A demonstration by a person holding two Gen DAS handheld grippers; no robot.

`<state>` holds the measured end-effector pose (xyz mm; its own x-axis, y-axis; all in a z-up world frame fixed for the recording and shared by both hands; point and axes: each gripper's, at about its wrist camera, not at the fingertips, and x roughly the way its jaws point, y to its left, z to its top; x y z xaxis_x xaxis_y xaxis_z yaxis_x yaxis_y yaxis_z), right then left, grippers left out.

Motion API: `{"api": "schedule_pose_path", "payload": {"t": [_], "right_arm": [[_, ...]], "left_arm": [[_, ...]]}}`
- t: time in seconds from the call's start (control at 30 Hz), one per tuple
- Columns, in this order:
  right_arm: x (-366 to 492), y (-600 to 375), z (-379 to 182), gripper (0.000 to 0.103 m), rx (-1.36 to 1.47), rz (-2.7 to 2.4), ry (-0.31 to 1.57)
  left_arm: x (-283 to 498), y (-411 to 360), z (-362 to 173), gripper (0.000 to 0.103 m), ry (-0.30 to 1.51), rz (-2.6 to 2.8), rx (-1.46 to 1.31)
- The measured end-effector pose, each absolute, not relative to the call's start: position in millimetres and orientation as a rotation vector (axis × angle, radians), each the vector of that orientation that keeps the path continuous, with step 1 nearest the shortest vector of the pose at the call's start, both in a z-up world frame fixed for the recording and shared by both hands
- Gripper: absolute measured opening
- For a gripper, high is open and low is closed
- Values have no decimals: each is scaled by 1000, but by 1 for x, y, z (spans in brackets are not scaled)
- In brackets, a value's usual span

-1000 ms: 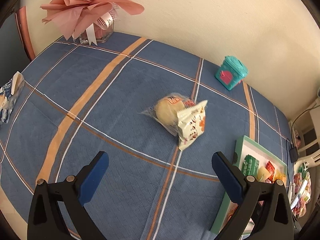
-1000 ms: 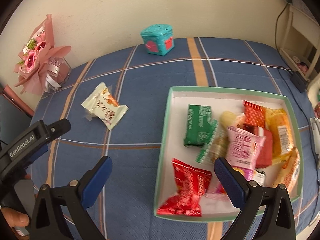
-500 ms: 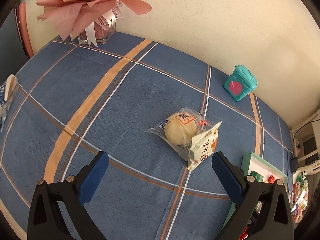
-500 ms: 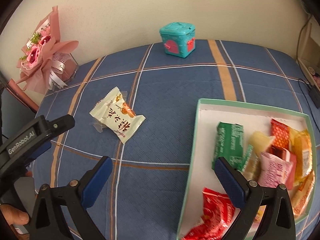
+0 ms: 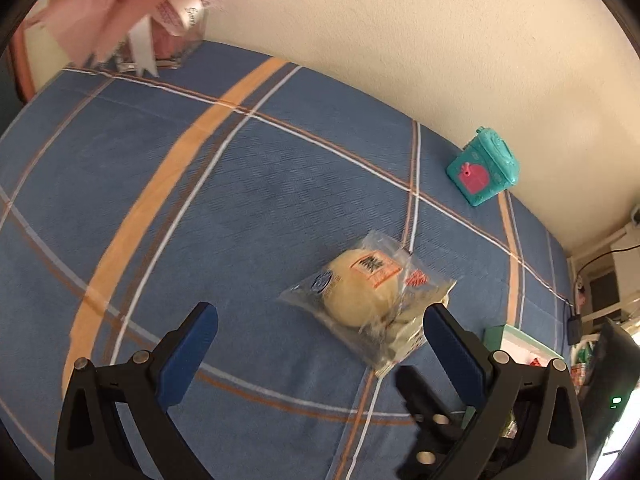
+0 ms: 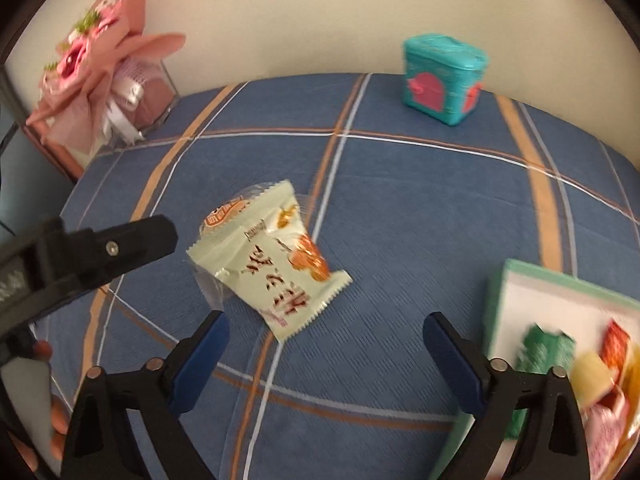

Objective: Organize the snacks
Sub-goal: 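Move both tools back toward the white cake packet and clear bun bag, then grasp the white cake packet with the right tool while the left tool grasps the bun bag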

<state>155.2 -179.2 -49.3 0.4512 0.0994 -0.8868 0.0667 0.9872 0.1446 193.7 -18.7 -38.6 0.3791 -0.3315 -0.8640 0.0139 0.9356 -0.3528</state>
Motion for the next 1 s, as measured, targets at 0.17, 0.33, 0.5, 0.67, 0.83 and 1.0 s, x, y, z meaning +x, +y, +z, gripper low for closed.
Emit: {"api": "schedule_pose_path", "payload": {"t": [0.17, 0.33, 0.5, 0.67, 0.83, 1.0], "right_arm": [[176, -172, -60, 93, 128, 62, 1105], [188, -167, -67, 83, 101, 97, 1106], [196, -172, -73, 70, 133, 115, 1131], [195, -180, -77, 58, 165, 103, 1135], [191, -186, -77, 55, 188, 100, 1138], [179, -188, -74, 55, 177, 97, 1151]], "left_arm": [[213, -35, -48, 102, 1201, -310, -286], [227, -49, -63, 97, 1246, -347, -260], [236, -53, -76, 92, 1270, -333, -249], [238, -52, -86, 69, 1288, -316, -263], [230, -50, -85, 62, 1269, -313, -277], [214, -43, -80, 59, 1257, -276, -309]]}}
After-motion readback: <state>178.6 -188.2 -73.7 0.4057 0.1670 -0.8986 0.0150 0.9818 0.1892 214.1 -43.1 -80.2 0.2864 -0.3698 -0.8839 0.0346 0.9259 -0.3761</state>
